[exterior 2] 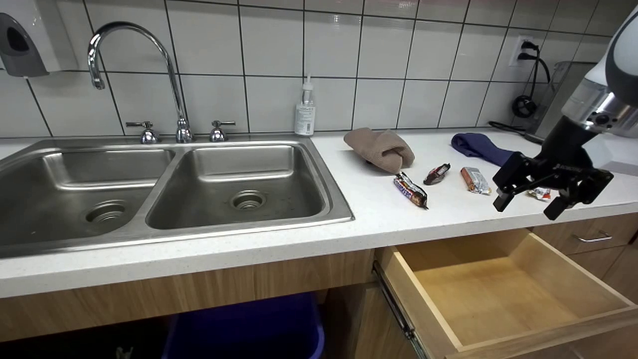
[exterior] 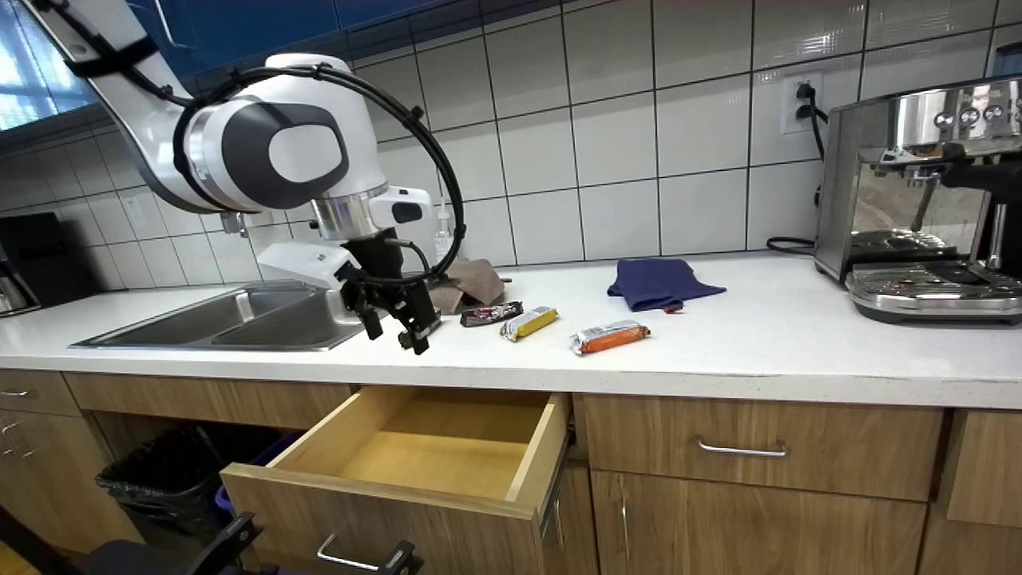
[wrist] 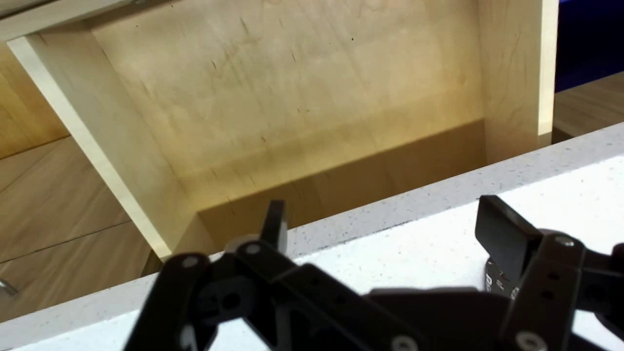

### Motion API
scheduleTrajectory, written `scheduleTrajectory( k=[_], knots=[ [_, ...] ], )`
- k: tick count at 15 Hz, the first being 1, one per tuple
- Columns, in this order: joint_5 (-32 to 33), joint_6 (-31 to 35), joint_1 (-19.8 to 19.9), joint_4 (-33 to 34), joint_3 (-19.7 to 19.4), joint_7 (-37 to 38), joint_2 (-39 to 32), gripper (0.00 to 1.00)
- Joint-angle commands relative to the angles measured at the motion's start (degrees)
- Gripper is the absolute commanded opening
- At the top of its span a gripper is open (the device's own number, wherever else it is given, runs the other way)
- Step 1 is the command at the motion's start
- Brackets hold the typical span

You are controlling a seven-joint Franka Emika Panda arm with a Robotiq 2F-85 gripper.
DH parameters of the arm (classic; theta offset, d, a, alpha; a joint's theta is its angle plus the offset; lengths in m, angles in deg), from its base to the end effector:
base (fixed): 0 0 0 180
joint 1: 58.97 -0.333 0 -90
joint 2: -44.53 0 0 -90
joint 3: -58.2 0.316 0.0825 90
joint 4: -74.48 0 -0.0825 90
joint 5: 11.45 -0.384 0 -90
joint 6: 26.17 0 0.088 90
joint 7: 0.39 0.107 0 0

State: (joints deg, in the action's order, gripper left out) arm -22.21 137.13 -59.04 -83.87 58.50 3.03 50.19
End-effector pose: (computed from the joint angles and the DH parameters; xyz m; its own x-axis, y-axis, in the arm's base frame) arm 0.4058 -0.0074 0.2629 0.9578 -0.2309 0.1711 -0.2171 -0.9715 -0.0955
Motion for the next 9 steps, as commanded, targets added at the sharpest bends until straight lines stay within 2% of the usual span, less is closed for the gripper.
scheduleTrajectory(
  k=[1, 9],
  knots=[
    [-0.4, -5.2, -0.1, 2.9, -1.1, -0.8, 1.3, 1.0],
    [-0.7, -10.2, 0.4, 13.7, -2.3, -0.8, -4.7, 1.0]
  ],
)
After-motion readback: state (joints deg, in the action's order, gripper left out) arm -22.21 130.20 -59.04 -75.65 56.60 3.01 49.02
